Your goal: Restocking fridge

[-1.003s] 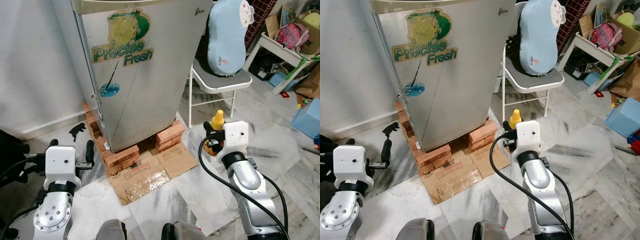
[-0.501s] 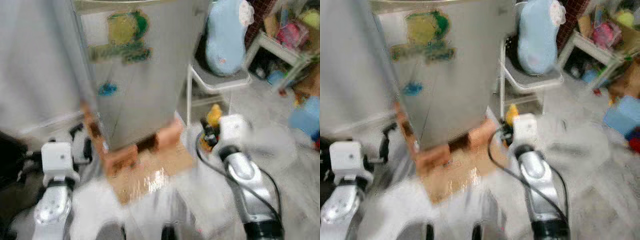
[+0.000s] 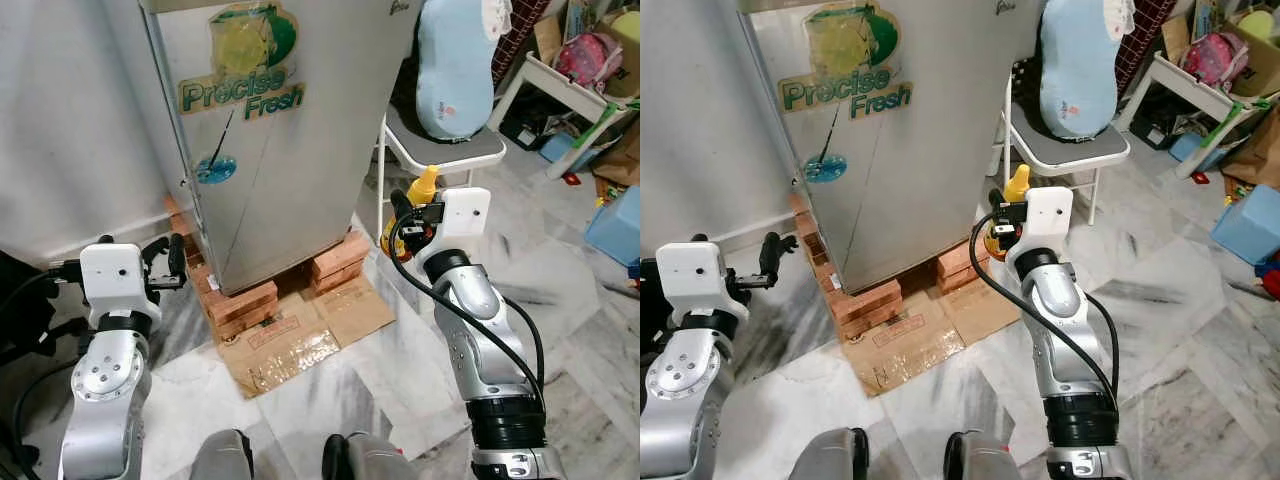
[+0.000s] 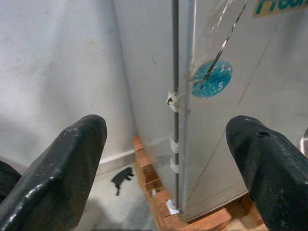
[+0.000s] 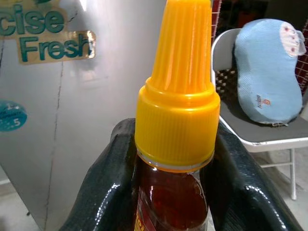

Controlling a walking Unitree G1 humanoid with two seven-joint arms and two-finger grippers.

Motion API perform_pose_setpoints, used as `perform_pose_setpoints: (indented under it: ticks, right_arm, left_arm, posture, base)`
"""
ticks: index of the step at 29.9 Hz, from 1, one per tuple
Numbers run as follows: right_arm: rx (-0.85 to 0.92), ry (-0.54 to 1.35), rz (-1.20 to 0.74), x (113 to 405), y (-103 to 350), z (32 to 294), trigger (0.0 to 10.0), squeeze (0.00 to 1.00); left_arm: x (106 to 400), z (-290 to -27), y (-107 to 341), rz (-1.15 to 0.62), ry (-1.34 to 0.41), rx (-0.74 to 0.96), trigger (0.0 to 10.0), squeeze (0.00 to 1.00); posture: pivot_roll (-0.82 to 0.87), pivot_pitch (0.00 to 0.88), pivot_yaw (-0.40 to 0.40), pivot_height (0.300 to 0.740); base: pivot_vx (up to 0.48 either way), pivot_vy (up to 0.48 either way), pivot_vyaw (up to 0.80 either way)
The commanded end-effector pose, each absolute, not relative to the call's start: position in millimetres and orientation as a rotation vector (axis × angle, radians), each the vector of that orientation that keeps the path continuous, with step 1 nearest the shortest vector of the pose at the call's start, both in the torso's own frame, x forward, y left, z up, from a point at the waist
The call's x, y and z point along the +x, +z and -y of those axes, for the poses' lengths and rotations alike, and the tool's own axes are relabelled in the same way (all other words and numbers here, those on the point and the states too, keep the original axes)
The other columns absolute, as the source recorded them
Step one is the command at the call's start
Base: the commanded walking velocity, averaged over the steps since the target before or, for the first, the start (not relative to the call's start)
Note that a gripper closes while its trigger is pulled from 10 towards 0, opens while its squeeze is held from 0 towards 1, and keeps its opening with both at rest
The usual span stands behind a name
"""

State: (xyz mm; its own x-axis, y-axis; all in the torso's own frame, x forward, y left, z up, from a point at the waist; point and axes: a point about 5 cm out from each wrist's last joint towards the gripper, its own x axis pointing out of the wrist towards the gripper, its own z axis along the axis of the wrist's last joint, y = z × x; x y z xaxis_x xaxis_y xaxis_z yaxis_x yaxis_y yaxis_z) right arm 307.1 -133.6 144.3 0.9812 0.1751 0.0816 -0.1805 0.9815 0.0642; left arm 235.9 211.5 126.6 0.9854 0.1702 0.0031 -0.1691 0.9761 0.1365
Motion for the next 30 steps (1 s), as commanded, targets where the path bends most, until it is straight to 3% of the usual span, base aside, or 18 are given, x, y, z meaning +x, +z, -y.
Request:
perform_pose_setpoints:
  ticks: [1, 14, 24, 30]
  right_arm:
    - [0.068, 0.172, 0.12, 309, 151, 137, 10.0, 0.0]
    - [0.061, 0.174, 0.128, 311, 149, 133, 10.0, 0.0]
    - [0.038, 0.164, 0.132, 314, 150, 137, 10.0, 0.0]
    - [0.026, 0.164, 0.129, 314, 149, 138, 10.0, 0.0]
  left_arm:
    - [238, -212, 127, -0.009, 0.179, 0.136, 10.0, 0.0]
    - [246, -211, 125, -0.012, 0.166, 0.142, 10.0, 0.0]
    - [252, -201, 124, -0.002, 0.134, 0.137, 10.0, 0.0]
    - [254, -199, 121, -0.017, 0.123, 0.113, 10.0, 0.0]
  posture:
    - [0.1, 0.088, -0.086, 0.74]
    - [0.11, 0.079, -0.082, 0.74]
    - [0.1, 0.082, -0.085, 0.74]
    - [0.1, 0.09, -0.094, 0.74]
  base:
    - [0.386, 0.281, 0.0]
    - [0.398, 0.266, 0.0]
    - [0.407, 0.0, 0.0]
    - [0.042, 0.0, 0.0]
